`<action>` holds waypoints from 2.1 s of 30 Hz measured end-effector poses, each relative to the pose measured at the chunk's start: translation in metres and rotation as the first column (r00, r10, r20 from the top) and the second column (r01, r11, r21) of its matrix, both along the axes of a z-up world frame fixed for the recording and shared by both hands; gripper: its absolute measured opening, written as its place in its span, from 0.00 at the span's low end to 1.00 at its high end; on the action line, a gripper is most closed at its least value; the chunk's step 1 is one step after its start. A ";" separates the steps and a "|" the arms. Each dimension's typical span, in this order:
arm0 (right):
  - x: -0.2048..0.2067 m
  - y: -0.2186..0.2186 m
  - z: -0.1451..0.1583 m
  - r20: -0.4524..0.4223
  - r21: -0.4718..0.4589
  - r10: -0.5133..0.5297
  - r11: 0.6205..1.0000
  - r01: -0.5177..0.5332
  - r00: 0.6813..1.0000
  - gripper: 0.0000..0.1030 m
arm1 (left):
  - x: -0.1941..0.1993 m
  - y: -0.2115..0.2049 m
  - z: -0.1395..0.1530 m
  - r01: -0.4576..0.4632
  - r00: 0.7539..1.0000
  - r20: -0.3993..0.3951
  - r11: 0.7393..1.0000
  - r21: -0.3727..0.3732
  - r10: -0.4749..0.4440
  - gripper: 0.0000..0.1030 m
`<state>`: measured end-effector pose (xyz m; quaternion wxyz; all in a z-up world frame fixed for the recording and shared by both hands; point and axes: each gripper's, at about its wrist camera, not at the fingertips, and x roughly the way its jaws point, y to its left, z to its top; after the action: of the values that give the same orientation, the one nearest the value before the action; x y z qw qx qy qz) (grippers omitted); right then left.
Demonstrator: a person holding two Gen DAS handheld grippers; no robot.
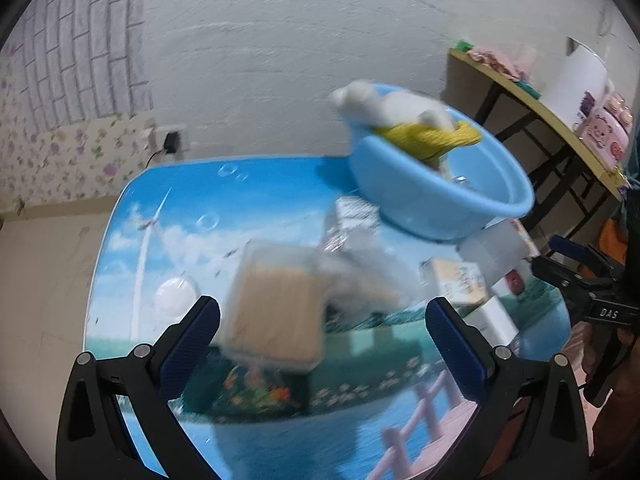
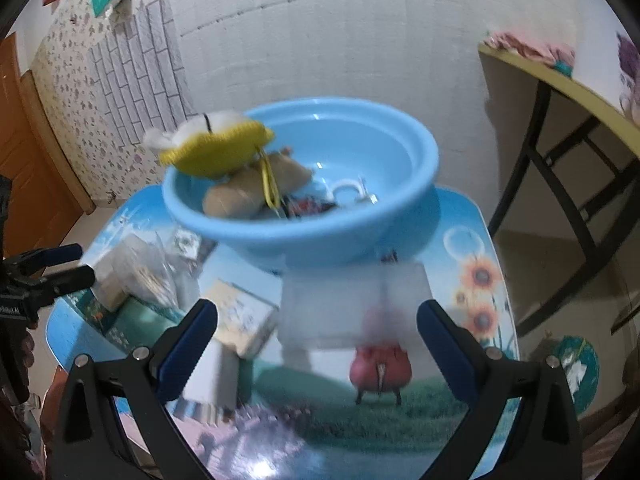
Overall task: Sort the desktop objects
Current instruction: 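Withdraw both open tools from the basin back over the table, then grasp the clear toothpick box with the left tool while the right tool grasps the white charger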
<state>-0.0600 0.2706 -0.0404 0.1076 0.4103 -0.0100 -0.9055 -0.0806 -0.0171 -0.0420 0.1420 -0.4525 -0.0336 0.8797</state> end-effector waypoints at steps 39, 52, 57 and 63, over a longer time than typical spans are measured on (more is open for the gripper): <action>0.029 -0.024 -0.027 0.067 -0.050 -0.005 0.999 0.008 0.998 0.99 | 0.007 -0.025 -0.037 -0.089 0.996 0.022 0.990 -0.110 0.092 1.00; 0.028 -0.049 -0.037 0.104 -0.021 0.036 0.999 -0.034 0.994 0.70 | -0.017 -0.002 -0.050 0.002 1.000 0.019 0.980 -0.197 0.001 0.57; 0.028 -0.053 -0.040 0.114 -0.042 0.076 0.997 -0.071 0.991 0.31 | -0.015 0.000 -0.048 0.008 1.000 0.016 0.978 -0.210 -0.005 0.57; 0.033 -0.050 -0.038 0.110 -0.044 0.094 0.995 -0.090 0.989 0.26 | 0.001 0.001 -0.047 0.004 1.000 0.029 0.978 -0.210 0.002 0.57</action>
<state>-0.0274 0.2205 -0.0783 0.1566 0.4581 -0.0145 -0.8749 -0.0794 -0.0157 -0.0885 0.0932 -0.4776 0.0578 0.8717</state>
